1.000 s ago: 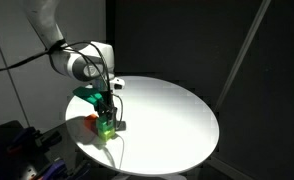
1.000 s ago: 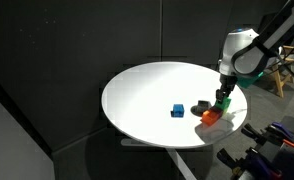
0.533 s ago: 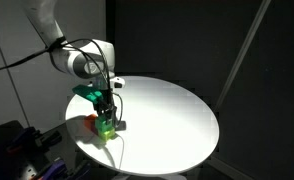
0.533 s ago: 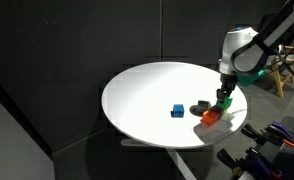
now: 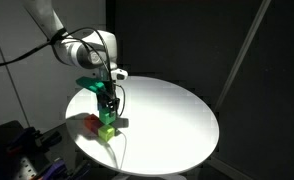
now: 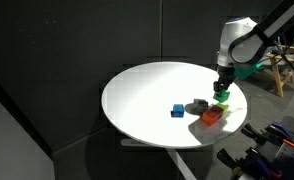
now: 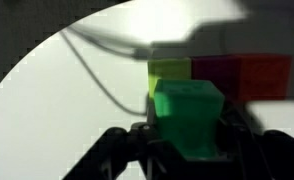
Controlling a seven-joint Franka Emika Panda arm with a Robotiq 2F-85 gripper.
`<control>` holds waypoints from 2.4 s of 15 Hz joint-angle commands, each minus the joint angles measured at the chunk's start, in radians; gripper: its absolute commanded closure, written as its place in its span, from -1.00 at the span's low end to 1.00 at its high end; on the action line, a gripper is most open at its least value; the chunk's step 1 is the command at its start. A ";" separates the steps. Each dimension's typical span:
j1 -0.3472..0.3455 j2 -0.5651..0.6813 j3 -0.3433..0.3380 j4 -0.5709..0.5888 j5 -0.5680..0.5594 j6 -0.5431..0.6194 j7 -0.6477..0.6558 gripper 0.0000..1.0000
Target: Put the light green block on the table
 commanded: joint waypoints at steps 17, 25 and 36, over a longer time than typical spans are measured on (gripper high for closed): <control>-0.028 0.106 -0.048 0.199 -0.002 -0.090 0.072 0.44; -0.028 0.136 -0.056 0.216 -0.004 -0.088 0.069 -1.00; -0.027 0.090 -0.043 0.170 0.007 -0.085 0.030 -1.00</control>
